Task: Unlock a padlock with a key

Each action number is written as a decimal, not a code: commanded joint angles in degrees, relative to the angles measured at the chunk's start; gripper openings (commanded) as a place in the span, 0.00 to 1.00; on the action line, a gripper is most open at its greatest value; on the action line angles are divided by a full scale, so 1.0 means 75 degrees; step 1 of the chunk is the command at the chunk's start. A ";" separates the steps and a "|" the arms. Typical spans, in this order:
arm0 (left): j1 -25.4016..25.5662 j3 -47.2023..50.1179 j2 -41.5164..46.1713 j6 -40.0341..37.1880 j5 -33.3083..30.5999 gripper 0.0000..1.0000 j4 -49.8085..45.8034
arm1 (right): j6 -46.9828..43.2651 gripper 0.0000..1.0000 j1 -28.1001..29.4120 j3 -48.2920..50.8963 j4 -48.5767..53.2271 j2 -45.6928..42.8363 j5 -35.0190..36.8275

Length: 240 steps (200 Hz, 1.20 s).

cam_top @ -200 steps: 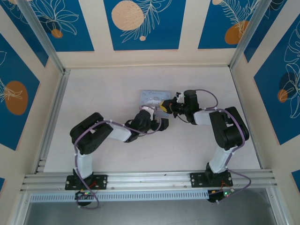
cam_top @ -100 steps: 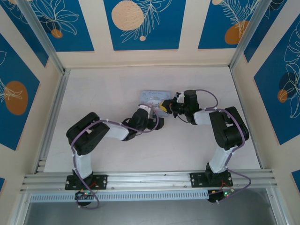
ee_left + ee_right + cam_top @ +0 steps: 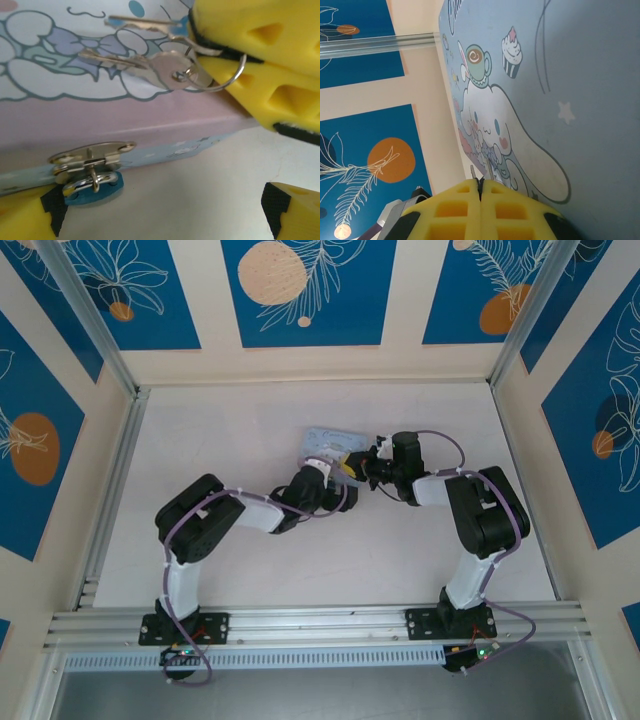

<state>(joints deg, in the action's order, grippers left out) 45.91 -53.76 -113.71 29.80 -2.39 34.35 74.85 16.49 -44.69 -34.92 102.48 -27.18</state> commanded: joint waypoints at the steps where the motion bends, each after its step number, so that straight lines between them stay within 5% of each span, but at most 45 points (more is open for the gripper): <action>1: -0.0071 -0.0203 -0.0244 0.0100 0.0436 1.00 0.0451 | 0.0062 0.00 0.0037 -0.0099 0.0371 0.0270 0.0001; 112: -0.0264 0.0176 -0.0281 0.1582 0.0581 0.98 0.1832 | 0.0050 0.00 0.0029 -0.0089 0.0378 0.0323 -0.0009; 240: -0.0320 0.1065 -0.0171 0.2526 0.0273 0.73 0.3029 | 0.0068 0.00 0.0032 -0.0121 0.0325 0.0387 -0.0015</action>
<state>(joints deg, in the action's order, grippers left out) 43.99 -47.27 -116.03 47.55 -0.14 54.13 75.02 16.49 -45.56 -35.53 103.46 -27.16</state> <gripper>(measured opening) 0.745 0.060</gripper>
